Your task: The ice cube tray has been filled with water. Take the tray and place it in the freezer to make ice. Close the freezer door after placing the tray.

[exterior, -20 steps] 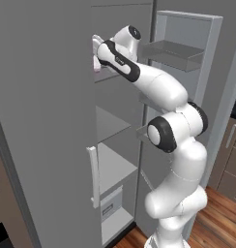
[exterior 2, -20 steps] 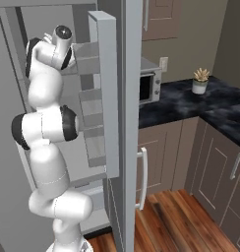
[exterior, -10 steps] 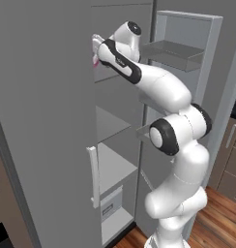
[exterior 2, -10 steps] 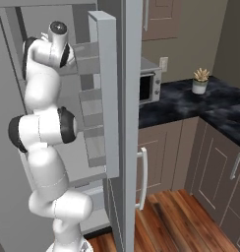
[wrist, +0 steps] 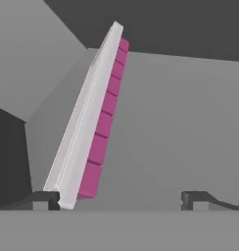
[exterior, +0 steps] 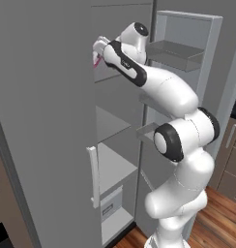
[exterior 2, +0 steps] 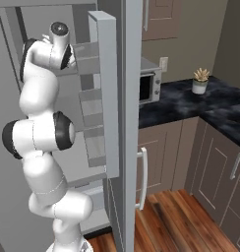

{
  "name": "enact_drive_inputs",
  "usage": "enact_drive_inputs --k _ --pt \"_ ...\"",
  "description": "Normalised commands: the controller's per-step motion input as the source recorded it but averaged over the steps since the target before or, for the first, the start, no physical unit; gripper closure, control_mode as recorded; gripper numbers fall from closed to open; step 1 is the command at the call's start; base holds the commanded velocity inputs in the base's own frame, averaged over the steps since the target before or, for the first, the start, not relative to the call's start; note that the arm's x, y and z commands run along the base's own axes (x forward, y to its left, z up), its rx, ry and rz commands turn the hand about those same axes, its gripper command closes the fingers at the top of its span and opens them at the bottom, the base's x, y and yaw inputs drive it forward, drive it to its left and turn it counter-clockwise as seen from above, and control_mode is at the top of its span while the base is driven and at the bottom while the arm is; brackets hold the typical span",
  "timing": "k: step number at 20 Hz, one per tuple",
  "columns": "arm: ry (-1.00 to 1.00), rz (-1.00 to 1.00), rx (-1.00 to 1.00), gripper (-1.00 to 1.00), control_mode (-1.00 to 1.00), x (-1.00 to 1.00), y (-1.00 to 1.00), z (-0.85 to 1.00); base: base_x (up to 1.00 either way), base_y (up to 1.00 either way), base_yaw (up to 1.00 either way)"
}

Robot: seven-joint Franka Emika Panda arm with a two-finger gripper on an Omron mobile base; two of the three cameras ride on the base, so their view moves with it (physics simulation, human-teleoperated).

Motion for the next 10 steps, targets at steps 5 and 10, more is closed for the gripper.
enact_drive_inputs --k 5,10 --pt "0.0 0.0 0.05 -1.0 -1.0 0.47 0.0 -0.16 0.0 0.0 0.0" --pt "0.0 0.0 0.05 -1.0 -1.0 0.49 0.18 -0.14 0.0 0.0 0.0"
